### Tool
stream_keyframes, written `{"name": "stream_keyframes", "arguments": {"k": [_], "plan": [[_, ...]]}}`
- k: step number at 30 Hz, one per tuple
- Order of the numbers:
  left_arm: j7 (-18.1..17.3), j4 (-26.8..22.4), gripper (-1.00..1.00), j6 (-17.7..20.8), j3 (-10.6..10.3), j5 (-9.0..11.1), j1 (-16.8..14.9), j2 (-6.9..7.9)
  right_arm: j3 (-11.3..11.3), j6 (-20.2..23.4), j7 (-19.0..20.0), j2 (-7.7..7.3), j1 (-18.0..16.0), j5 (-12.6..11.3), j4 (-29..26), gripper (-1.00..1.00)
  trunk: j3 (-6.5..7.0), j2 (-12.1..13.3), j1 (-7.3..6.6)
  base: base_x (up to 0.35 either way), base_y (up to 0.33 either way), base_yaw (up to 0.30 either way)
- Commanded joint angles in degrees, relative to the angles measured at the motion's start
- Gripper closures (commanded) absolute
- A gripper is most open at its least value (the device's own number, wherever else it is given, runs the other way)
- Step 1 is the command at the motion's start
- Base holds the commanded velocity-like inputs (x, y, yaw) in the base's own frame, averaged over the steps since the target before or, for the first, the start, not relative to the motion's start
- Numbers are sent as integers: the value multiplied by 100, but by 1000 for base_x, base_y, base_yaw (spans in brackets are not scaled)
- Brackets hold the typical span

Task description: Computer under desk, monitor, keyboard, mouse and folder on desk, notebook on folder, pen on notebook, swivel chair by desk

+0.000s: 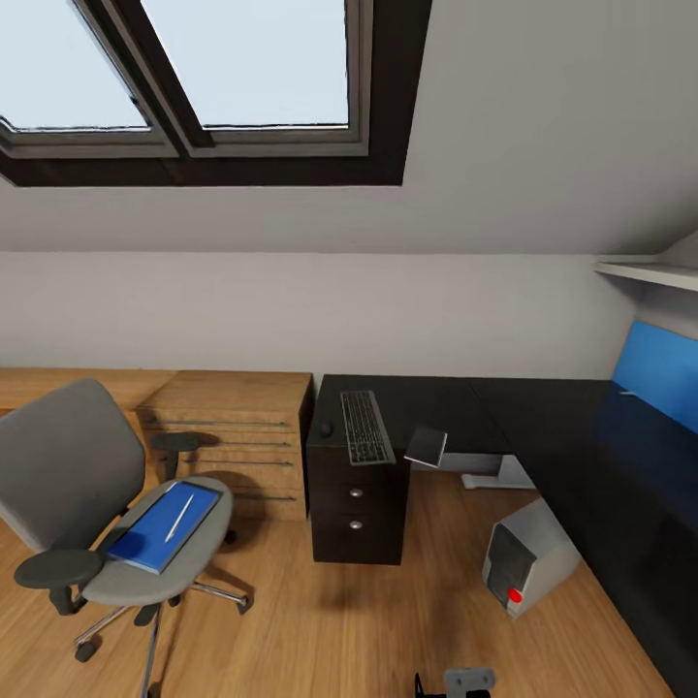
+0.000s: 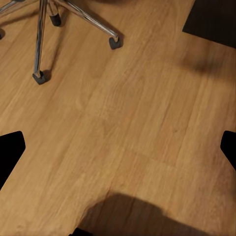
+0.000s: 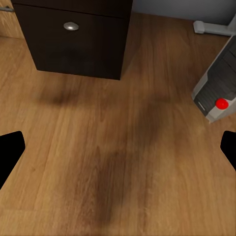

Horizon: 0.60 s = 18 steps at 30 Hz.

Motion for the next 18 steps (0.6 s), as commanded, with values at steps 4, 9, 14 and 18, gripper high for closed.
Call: {"name": "stream_keyframes", "arguments": {"k": [4,9,14,18], "plan": [[27,-5,-100,-29,-28,60,-2,4,51,-14,-9,3,-4,-58,8,-100,-79,-167,90,0,0,0],[27,141,-100,-26,-28,60,-2,-22,51,-7,-9,3,-6,-58,8,-100,-169,-368,199,0,0,0],[27,186,-100,-34,-12,69,-2,-84,51,-6,-9,-6,-3,-58,8,-100,-258,-568,309,0,0,0],[33,187,-100,-38,-10,65,-2,-83,51,-6,-9,-6,-3,-58,8,-100,-330,-729,397,0,0,0]]}}
